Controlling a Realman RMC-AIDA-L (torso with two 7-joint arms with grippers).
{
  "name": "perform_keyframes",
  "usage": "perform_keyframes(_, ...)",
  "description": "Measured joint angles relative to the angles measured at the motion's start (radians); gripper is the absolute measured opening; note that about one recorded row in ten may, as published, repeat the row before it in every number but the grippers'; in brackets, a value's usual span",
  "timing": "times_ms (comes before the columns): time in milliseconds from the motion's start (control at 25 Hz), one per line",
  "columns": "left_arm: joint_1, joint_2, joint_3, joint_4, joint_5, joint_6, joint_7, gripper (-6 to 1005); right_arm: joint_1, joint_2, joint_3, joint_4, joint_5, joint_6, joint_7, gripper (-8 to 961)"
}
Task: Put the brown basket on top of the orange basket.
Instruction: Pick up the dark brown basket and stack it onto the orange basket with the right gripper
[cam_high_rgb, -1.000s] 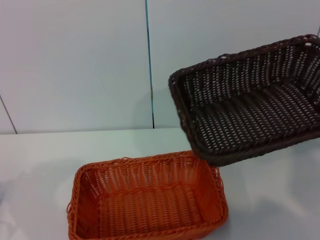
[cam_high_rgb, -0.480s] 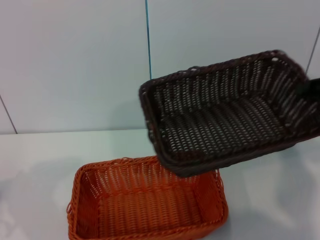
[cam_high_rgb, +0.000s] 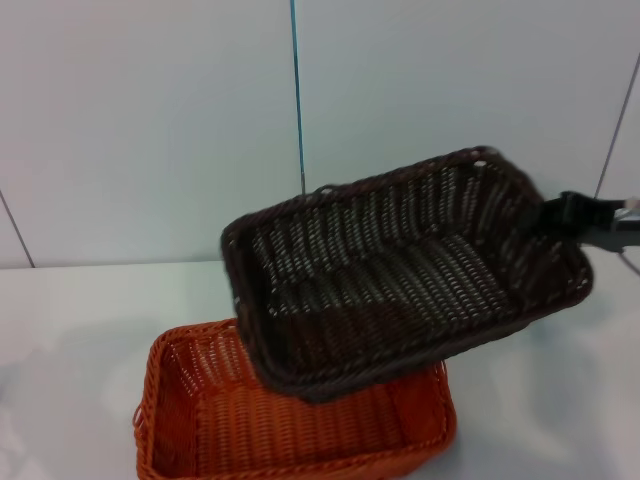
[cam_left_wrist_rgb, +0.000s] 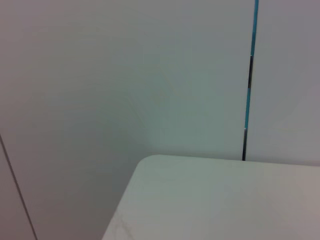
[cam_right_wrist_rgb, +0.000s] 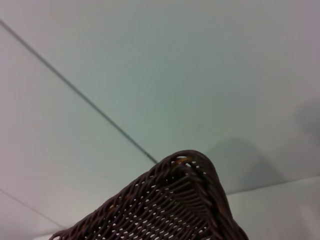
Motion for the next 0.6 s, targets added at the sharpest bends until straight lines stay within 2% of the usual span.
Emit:
perform_keyframes(240, 0.002, 0.0, -0.001, -0.001, 0.0, 0.0, 0.0, 888, -0.016, 0.006, -0.173, -0.013, 0.027, 0.095, 0.048, 210)
perform_keyframes(600, 0.002, -0.003, -0.001, -0.001, 0.0, 0.0, 0.0, 888, -0.069, 0.008, -0.303, -0.021, 0.14, 0.168, 0.067, 214)
